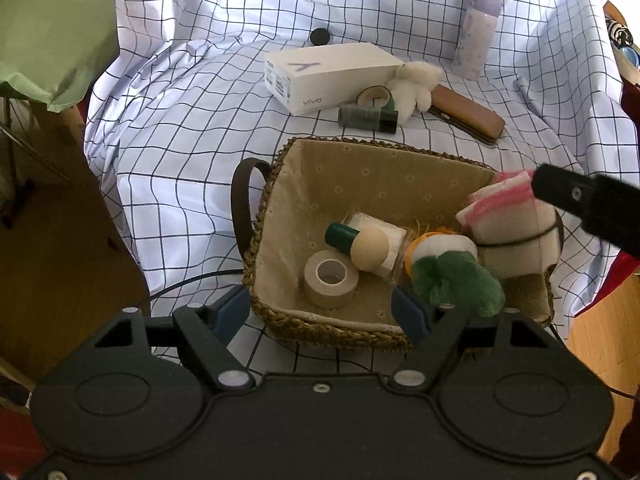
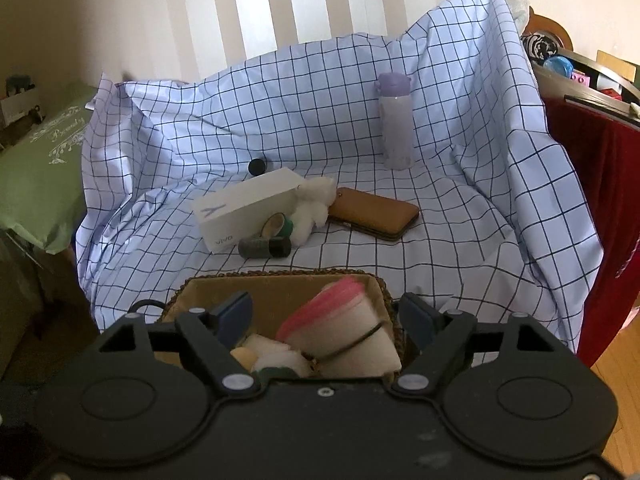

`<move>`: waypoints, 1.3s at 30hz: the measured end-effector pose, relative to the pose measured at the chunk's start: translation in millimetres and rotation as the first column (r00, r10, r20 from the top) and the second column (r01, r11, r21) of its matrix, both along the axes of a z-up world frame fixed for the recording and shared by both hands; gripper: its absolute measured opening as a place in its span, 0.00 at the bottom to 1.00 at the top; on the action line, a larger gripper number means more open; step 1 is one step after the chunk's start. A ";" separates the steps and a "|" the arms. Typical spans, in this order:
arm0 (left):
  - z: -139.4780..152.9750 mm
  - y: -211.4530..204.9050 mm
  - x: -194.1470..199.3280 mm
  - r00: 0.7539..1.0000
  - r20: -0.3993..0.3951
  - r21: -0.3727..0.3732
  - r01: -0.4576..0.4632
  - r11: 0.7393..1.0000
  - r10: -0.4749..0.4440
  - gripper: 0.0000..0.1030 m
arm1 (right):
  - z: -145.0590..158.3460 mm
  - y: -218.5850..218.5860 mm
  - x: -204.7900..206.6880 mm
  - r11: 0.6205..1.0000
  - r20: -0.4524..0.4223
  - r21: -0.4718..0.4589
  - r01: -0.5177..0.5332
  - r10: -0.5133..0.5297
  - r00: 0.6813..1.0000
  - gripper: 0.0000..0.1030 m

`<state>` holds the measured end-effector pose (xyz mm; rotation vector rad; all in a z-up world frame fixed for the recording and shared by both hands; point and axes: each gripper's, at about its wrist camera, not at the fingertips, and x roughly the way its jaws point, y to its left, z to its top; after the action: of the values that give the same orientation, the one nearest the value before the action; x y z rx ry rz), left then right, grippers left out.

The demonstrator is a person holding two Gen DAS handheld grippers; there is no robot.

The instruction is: Organize soft objects

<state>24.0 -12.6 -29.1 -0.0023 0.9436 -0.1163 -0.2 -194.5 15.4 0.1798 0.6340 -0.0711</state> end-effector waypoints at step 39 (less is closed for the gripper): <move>6.7 1.2 -5.9 1.000 0.027 0.037 -0.016 0.999 0.015 0.72 | -12.6 -9.8 -18.6 1.000 -0.078 -0.010 0.028 -0.028 0.997 0.78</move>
<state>18.1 -11.4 -22.5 0.0260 0.9186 -0.0842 -18.8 -204.3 2.8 0.1778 0.7088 -0.1084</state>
